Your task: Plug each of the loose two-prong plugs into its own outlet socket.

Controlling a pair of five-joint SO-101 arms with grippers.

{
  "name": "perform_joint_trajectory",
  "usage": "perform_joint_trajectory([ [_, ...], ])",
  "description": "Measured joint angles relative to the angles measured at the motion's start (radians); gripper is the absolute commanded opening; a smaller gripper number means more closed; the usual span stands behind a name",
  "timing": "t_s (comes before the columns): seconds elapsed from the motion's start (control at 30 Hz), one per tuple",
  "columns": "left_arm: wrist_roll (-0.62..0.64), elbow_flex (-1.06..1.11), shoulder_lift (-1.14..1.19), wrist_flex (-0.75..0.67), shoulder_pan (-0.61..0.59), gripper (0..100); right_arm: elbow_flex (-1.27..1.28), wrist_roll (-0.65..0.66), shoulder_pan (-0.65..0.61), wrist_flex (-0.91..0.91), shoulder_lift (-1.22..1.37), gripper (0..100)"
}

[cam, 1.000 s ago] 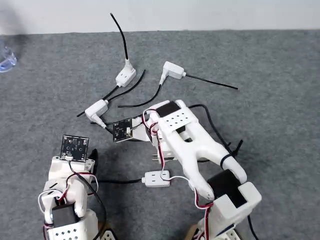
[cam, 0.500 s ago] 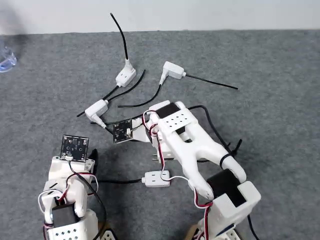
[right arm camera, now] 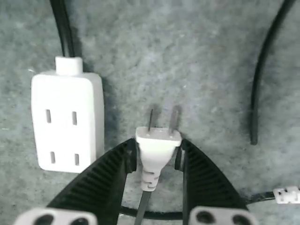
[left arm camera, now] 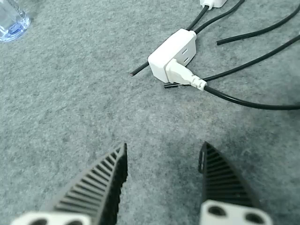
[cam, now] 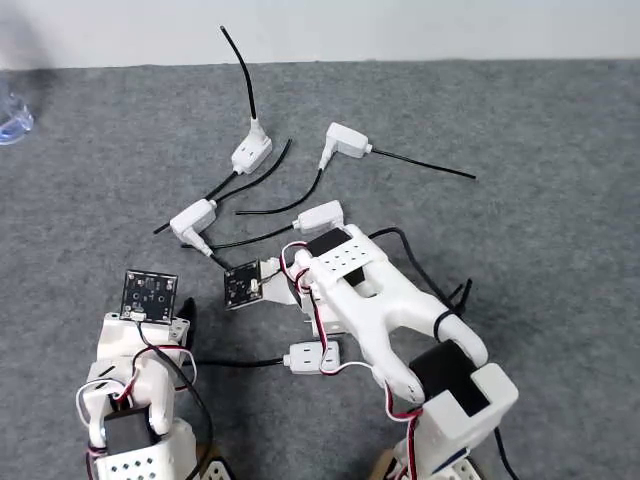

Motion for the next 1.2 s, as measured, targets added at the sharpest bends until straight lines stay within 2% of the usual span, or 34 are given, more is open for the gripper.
perform_joint_trajectory([
  [0.1, 0.000, 0.000, 0.000, 0.000, 0.000, 23, 0.000, 0.000, 0.000, 0.000, 0.000, 11.5],
  [0.2, 0.000, 0.000, 0.000, 0.000, 0.000, 23, 0.000, 0.000, 0.000, 0.000, 0.000, 0.1],
  [0.27, 0.000, 0.000, 0.000, 0.000, 0.000, 23, 0.000, 0.002, 0.000, -0.011, 0.000, 2.3],
  [0.57, 0.000, 0.000, 0.000, 0.000, 0.000, 23, 0.046, 0.002, 0.002, -0.098, -0.008, 0.8],
  [0.8, 0.006, 0.000, 0.000, -0.012, 0.012, 23, 0.049, -0.123, -0.020, -0.068, -0.201, 0.8],
  [1.03, 0.213, -0.071, 0.000, -0.046, 0.250, 24, 0.064, -0.282, -0.035, -0.015, -0.473, 0.8],
  [1.2, 0.350, -0.133, 0.000, -0.048, 0.397, 24, 0.123, -0.308, -0.037, -0.031, -0.545, 0.8],
])
